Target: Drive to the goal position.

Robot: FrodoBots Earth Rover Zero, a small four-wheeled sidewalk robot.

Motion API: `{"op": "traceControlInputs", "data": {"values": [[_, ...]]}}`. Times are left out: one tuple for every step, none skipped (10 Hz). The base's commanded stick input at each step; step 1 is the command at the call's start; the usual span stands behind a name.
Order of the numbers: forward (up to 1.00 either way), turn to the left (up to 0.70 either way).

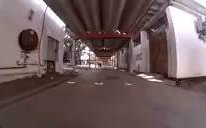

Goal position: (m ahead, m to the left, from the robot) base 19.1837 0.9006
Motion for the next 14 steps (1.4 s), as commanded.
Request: {"op": "traceControlInputs", "data": {"values": [[0.5,0.0],[0.5,0.0],[0.5,0.0],[0.5,0.0],[0.5,0.0],[0.5,0.0],[0.5,0.0],[0.5,0.0],[0.5,0.0],[0.5,0.0],[0.5,0.0],[0.5,0.0],[0.5,0.0],[0.5,0.0]]}}
